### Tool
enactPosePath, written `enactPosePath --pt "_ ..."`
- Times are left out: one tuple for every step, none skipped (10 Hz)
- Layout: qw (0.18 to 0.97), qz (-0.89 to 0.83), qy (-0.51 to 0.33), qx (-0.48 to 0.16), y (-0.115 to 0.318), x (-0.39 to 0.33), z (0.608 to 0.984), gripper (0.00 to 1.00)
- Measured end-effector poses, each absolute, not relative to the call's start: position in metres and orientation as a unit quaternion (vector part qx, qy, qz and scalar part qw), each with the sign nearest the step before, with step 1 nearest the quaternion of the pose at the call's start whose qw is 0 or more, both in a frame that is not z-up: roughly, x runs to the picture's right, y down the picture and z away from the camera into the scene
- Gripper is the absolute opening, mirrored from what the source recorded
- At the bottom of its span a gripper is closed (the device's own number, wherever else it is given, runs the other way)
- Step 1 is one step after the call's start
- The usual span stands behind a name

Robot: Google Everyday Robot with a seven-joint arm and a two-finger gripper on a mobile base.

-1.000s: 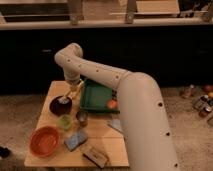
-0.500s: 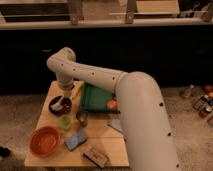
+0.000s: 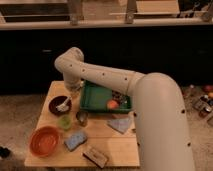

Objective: Wipe purple bowl with brush

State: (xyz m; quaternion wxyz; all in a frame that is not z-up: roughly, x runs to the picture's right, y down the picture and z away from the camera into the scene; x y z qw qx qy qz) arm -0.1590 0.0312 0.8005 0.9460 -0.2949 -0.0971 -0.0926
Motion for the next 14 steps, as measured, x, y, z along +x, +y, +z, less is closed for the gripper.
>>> enactPosePath --pt "0.947 -0.086 -0.092 -0.295 0.027 -0.155 0.803 0.0" --pt "0.949 -0.075 -0.08 -0.295 0.022 -0.149 0.809 0.0" --pt "0.951 -0.069 -0.074 -0.291 0.018 -0.147 0.813 0.0" --pt "0.953 -0.063 -0.069 -0.289 0.014 -0.145 0.816 0.0" --pt "0.955 -0.058 -0.066 -0.284 0.008 -0.147 0.82 0.0" --pt "0.955 -0.058 -0.068 -0.283 0.006 -0.158 0.823 0.0" --pt "0.955 -0.06 -0.07 -0.282 0.005 -0.166 0.823 0.0" --pt "0.954 -0.069 -0.07 -0.283 0.007 -0.179 0.825 0.0" --pt "0.953 -0.079 -0.072 -0.284 0.009 -0.191 0.826 0.0" --pt "0.951 -0.092 -0.074 -0.286 0.013 -0.201 0.825 0.0" --pt "0.949 -0.102 -0.077 -0.288 0.016 -0.207 0.824 0.0" --pt "0.946 -0.118 -0.08 -0.291 0.022 -0.214 0.82 0.0" --pt "0.944 -0.127 -0.084 -0.292 0.026 -0.217 0.816 0.0" --pt "0.943 -0.134 -0.086 -0.294 0.03 -0.219 0.813 0.0"
